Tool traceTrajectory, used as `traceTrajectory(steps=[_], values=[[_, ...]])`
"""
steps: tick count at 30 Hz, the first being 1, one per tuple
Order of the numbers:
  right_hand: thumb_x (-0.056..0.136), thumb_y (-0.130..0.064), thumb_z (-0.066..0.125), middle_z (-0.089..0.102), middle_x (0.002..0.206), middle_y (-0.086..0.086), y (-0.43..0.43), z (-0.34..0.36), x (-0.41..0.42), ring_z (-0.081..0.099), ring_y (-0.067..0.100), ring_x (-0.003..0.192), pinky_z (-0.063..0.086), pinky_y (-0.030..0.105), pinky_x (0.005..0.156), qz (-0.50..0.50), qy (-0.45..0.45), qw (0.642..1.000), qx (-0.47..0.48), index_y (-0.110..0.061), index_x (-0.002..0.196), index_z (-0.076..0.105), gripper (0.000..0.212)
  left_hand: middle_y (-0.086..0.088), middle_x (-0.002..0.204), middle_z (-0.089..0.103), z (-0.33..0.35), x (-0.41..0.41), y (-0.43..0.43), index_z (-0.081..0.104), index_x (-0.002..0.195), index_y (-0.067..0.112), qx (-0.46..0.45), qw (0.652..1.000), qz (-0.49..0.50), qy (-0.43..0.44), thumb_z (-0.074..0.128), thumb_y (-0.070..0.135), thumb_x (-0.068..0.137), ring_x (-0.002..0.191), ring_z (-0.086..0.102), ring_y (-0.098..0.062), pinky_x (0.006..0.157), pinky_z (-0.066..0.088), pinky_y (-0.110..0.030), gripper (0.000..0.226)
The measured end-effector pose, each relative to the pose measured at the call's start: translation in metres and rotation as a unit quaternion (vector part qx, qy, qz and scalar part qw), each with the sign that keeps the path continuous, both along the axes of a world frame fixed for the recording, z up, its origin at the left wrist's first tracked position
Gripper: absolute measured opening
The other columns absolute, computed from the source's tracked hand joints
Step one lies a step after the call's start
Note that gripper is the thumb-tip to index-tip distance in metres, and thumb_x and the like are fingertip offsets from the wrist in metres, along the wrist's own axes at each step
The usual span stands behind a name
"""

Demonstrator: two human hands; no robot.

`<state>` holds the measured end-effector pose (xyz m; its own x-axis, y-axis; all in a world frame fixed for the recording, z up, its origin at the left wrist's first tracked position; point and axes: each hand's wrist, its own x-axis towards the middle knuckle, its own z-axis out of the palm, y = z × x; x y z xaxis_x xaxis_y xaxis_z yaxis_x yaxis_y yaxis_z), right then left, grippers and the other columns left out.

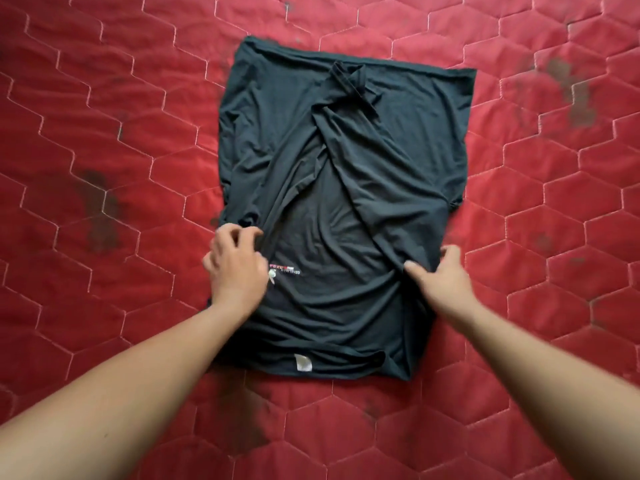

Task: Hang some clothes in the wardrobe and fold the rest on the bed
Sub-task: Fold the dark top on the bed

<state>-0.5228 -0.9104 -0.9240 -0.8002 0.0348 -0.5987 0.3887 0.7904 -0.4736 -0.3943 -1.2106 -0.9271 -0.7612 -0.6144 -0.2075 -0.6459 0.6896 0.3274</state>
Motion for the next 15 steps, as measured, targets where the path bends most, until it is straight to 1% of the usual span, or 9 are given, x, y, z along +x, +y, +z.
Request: traceTrajectory(steps=[2, 3, 5, 8, 10, 11, 12, 13, 15], values=[[0.081, -0.031, 0.079, 0.064, 0.101, 0.006, -0.001, -0.006, 0.04, 0.063, 0.035, 0.104, 0.042, 0.035, 0.079, -0.023, -0.019, 1.0, -0.007, -0.017, 0.114, 0.044, 0.05, -0.012, 0.133, 0.038, -0.004, 0.029, -0.01, 0.051, 0.128, 0.024, 0.061, 0.991, 0.106, -0.045, 0.066, 0.018, 0.087, 0.123, 0.042, -0.037, 0.102, 0.038, -0.051, 0.045], [0.08, -0.024, 0.079, 0.062, 0.093, 0.0, 0.0, -0.008, 0.054, 0.063, 0.034, 0.101, 0.041, 0.034, 0.076, -0.035, -0.03, 0.999, -0.01, -0.018, 0.108, 0.045, 0.044, -0.014, 0.131, 0.039, -0.005, 0.044, -0.014, 0.047, 0.129, 0.023, 0.102, 0.984, 0.133, -0.057, 0.067, 0.021, 0.088, 0.121, 0.045, -0.039, 0.103, 0.038, -0.05, 0.045], [0.08, -0.012, 0.076, 0.062, 0.091, -0.003, 0.003, -0.01, 0.076, 0.063, 0.031, 0.1, 0.044, 0.036, 0.078, -0.068, -0.049, 0.996, -0.022, -0.018, 0.105, 0.049, 0.037, -0.016, 0.125, 0.048, -0.007, 0.072, -0.016, 0.042, 0.128, 0.025, 0.155, 0.977, 0.126, -0.069, 0.069, 0.024, 0.09, 0.114, 0.053, -0.042, 0.099, 0.043, -0.047, 0.046], [0.084, 0.0, 0.07, 0.067, 0.107, 0.009, 0.015, -0.012, 0.099, 0.064, 0.033, 0.105, 0.051, 0.045, 0.092, -0.122, -0.055, 0.99, -0.05, -0.018, 0.114, 0.05, 0.04, -0.01, 0.111, 0.06, -0.007, 0.103, -0.015, 0.038, 0.122, 0.035, 0.182, 0.977, 0.071, -0.089, 0.069, 0.021, 0.089, 0.099, 0.06, -0.035, 0.087, 0.048, -0.043, 0.047], [0.087, 0.005, 0.064, 0.068, 0.103, 0.011, 0.022, -0.004, 0.104, 0.067, 0.031, 0.093, 0.056, 0.047, 0.084, -0.168, -0.055, 0.981, -0.084, -0.023, 0.126, 0.045, 0.052, -0.003, 0.098, 0.066, -0.006, 0.11, -0.02, 0.043, 0.115, 0.038, 0.236, 0.965, 0.055, -0.096, 0.067, 0.014, 0.089, 0.085, 0.061, -0.025, 0.078, 0.048, -0.036, 0.042], [0.087, 0.009, 0.06, 0.068, 0.098, 0.011, 0.025, 0.002, 0.102, 0.067, 0.028, 0.084, 0.057, 0.044, 0.076, -0.19, -0.056, 0.974, -0.106, -0.028, 0.132, 0.043, 0.06, -0.003, 0.091, 0.068, -0.003, 0.109, -0.024, 0.05, 0.108, 0.034, 0.282, 0.953, 0.062, -0.087, 0.066, 0.008, 0.089, 0.077, 0.061, -0.02, 0.073, 0.047, -0.032, 0.035], [0.087, 0.012, 0.057, 0.069, 0.098, 0.012, 0.025, 0.009, 0.098, 0.067, 0.028, 0.081, 0.057, 0.044, 0.074, -0.211, -0.058, 0.967, -0.128, -0.032, 0.135, 0.043, 0.067, -0.005, 0.084, 0.068, 0.002, 0.105, -0.031, 0.057, 0.099, 0.027, 0.325, 0.94, 0.074, -0.07, 0.066, 0.002, 0.089, 0.07, 0.059, -0.016, 0.068, 0.046, -0.028, 0.029], [0.086, 0.015, 0.053, 0.071, 0.101, 0.013, 0.024, 0.018, 0.092, 0.068, 0.031, 0.085, 0.057, 0.045, 0.077, -0.232, -0.062, 0.959, -0.151, -0.032, 0.136, 0.047, 0.069, -0.006, 0.076, 0.066, 0.009, 0.097, -0.038, 0.062, 0.09, 0.022, 0.358, 0.928, 0.093, -0.049, 0.065, -0.004, 0.088, 0.065, 0.056, -0.014, 0.063, 0.046, -0.025, 0.026], [0.083, 0.019, 0.045, 0.071, 0.109, 0.018, 0.019, 0.037, 0.069, 0.068, 0.033, 0.091, 0.057, 0.042, 0.079, -0.278, -0.081, 0.934, -0.211, -0.02, 0.132, 0.057, 0.063, -0.007, 0.066, 0.062, 0.026, 0.072, -0.057, 0.065, 0.08, 0.016, 0.416, 0.895, 0.161, -0.013, 0.064, -0.009, 0.088, 0.057, 0.054, -0.014, 0.057, 0.044, -0.022, 0.026]])
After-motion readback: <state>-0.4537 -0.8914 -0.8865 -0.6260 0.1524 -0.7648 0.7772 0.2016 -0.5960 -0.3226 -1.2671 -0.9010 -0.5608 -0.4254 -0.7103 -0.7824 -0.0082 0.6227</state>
